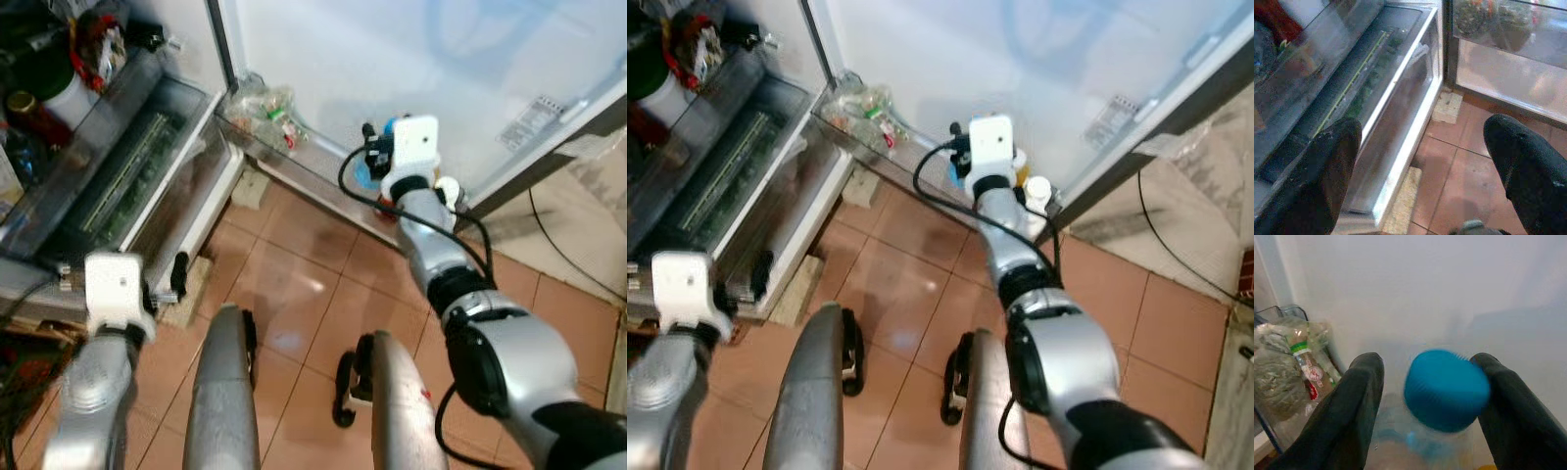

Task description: Restocking fridge

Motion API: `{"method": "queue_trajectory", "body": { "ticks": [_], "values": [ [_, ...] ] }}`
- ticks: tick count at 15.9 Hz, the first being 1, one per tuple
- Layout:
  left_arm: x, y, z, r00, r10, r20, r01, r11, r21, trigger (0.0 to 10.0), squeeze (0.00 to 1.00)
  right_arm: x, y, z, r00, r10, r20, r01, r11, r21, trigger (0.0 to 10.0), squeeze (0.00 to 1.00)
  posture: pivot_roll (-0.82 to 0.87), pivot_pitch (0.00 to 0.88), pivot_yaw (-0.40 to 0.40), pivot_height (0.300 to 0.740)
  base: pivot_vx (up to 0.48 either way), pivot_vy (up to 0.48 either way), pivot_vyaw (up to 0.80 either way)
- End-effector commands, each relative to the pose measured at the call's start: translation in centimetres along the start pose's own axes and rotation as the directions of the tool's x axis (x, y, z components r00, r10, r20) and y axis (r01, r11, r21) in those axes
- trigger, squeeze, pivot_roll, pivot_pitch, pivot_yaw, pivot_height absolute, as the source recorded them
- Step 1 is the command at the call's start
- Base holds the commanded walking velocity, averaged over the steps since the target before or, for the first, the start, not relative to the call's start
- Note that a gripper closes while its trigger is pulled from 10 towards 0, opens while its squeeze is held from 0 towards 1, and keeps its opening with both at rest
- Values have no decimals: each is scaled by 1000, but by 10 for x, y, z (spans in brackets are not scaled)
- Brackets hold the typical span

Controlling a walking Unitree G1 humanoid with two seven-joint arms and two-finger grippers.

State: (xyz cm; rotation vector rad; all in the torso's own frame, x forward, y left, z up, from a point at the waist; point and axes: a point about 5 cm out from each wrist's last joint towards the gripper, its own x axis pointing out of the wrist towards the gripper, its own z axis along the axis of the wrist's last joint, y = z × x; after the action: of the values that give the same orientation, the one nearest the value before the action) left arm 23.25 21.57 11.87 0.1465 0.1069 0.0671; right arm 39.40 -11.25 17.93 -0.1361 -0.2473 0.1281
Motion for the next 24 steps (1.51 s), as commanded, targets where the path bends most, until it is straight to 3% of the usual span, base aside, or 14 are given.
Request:
{"method": "queue_trajectory", "body": {
  "ticks": [1,5,10,14,15,17,18,19,24],
  "values": [
    [-2,7,-14,998,19,-68,-18,1000,5,10000,0,2,-7,2,1000,-5,0,5,1000,25,10000,1000,235,322,-16,653,0,0,0],
    [26,7,-7,999,0,-38,-1,1000,-11,10000,0,4,-16,13,995,79,64,-79,997,6,10000,1000,182,239,-5,653,0,0,0],
    [40,5,-1,1000,-11,-1,11,999,-48,10000,0,-6,-23,12,985,121,119,-121,993,-5,10000,1000,138,152,-14,653,0,0,0],
    [34,-3,-1,999,14,38,-11,997,-80,10000,0,-32,-17,4,983,98,152,-108,992,61,10000,1000,114,70,-18,653,0,0,0],
    [29,-9,-8,999,18,35,-15,995,-94,10000,0,-53,-5,-3,986,94,138,-103,993,60,10000,1000,98,24,-16,653,0,0,0],
    [27,-14,-14,999,13,29,-9,994,-110,10000,0,-74,7,-9,991,102,92,-112,988,109,10000,1000,83,0,-15,653,0,0,0],
    [28,-18,-15,999,8,34,-4,993,-116,10000,0,-86,11,-7,984,142,110,-156,978,139,10000,435,73,0,-11,653,0,0,0],
    [31,-22,-12,999,4,46,2,991,-132,10000,0,-92,9,-10,992,105,77,-116,980,164,10000,0,66,0,-12,667,0,0,0],
    [35,-38,-11,996,-48,69,55,992,-111,10000,0,-94,1,-3,996,85,36,-90,984,156,10000,0,40,0,-4,715,0,0,0]
  ]
}}
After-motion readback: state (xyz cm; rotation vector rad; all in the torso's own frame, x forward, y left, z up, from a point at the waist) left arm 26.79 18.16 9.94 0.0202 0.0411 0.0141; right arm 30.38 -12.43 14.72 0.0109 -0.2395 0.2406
